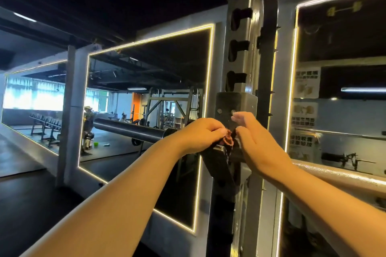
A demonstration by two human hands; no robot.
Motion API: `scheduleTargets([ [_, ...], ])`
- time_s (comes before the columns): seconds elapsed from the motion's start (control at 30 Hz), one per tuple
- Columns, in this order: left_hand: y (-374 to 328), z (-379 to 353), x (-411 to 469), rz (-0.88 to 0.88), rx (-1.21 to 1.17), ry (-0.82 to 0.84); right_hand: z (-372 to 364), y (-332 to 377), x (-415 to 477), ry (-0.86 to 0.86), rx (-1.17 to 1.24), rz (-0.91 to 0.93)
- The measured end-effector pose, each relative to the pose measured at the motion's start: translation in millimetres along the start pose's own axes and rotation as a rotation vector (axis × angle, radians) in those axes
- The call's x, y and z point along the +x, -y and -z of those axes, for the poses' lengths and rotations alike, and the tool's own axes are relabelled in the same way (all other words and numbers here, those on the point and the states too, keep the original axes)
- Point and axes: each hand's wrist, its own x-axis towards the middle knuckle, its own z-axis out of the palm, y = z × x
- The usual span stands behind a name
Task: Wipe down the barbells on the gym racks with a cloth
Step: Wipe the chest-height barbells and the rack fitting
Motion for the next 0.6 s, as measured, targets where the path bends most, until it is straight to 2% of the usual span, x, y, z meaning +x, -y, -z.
scheduleTargets([
  [0.1,6.0,4.0,-4.5,-0.044,0.002,0.028,2.5,-1.3,3.8,-0.041,0.088,-0.055],
  [0.27,9.1,3.6,2.9,-0.043,0.069,-0.016,1.2,-1.4,3.4,-0.049,0.066,-0.072],
  [0.33,-2.3,-0.7,9.8,-0.039,0.12,0.022,1.4,-1.5,2.4,-0.034,0.08,-0.063],
  [0.43,-15.1,-10.4,13.4,-0.131,0.172,0.093,2.1,-1.8,1.2,-0.03,0.097,-0.05],
  [0.5,-10.3,-13.0,11.8,-0.16,0.161,0.06,2.7,-2.0,0.5,-0.023,0.061,-0.037],
  [0.6,10.6,-3.8,6.5,-0.106,0.111,-0.04,2.9,-3.4,-0.8,0.022,-0.127,0.048],
])
